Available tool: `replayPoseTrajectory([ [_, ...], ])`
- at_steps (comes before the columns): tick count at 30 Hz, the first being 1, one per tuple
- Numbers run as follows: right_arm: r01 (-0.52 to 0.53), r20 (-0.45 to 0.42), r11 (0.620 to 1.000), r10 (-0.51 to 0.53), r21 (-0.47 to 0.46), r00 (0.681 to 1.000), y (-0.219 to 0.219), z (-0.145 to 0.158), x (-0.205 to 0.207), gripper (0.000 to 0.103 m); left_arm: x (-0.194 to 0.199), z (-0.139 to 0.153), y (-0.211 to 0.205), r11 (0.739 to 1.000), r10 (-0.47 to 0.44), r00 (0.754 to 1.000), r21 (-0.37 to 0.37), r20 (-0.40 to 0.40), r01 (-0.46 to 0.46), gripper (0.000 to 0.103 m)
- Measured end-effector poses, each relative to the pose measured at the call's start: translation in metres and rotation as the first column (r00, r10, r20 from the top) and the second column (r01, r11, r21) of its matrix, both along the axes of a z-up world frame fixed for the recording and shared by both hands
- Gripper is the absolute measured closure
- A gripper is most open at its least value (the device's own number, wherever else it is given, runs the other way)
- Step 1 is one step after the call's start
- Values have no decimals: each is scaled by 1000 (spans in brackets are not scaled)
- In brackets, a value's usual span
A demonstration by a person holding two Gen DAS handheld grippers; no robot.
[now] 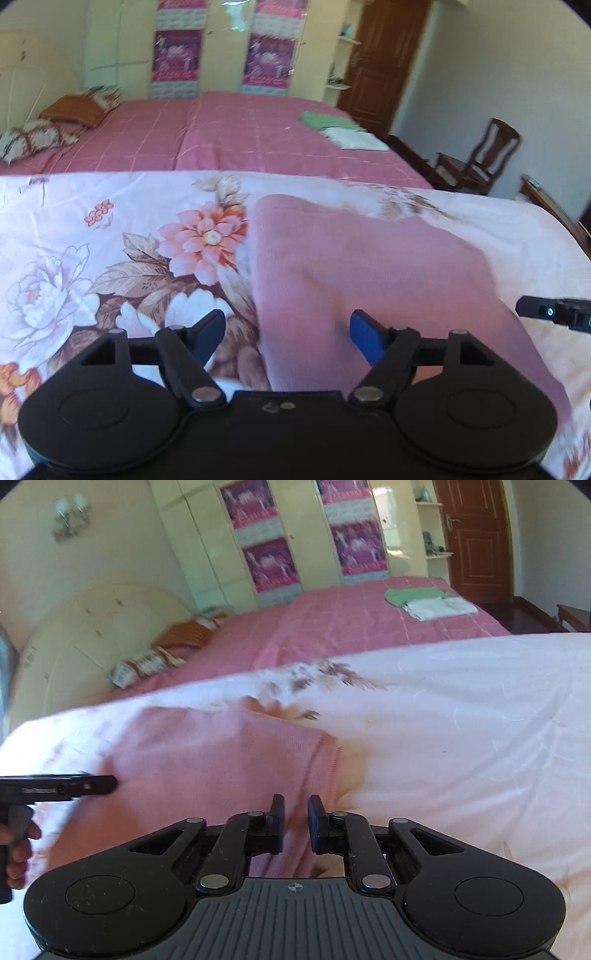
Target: Fold small clothes
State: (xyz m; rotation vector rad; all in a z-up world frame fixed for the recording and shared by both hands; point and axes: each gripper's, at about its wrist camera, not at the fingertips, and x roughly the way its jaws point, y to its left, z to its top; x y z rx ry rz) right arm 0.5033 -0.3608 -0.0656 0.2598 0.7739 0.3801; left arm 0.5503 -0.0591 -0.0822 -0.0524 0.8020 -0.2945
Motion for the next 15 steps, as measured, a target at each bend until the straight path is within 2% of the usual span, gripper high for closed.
replayPoseTrajectory([
  [3, -80, 51, 997, 79, 19, 996, -2, 13, -42, 89, -39, -1, -4, 998, -65, 998, 16, -2, 65, 16],
  [5, -141, 28, 989, 140, 37, 990, 0, 8, -63, 89, -56, -14, -6, 996, -76, 997, 43, -26, 77, 13],
  [7, -184, -1, 982, 184, -34, 983, 12, -5, -76, 90, -66, -30, -6, 994, -63, 997, 89, -32, 66, 6],
  [8, -191, 14, 979, 193, -66, 981, 15, -13, -82, 90, -69, -34, -4, 995, -52, 998, 83, -32, 54, 6],
  [10, -166, 26, 985, 168, -54, 985, 17, -16, -85, 90, -74, -32, -1, 997, -21, 999, 67, -33, 23, 7],
  [12, -135, 32, 990, 137, -51, 990, 19, -6, -86, 89, -82, -25, -1, 997, -9, 1000, 72, -19, 10, 11],
  [15, -138, 92, 990, 139, -25, 986, 16, 10, -103, 89, -95, -22, 4, 997, 4, 1000, 75, -18, -3, 12],
])
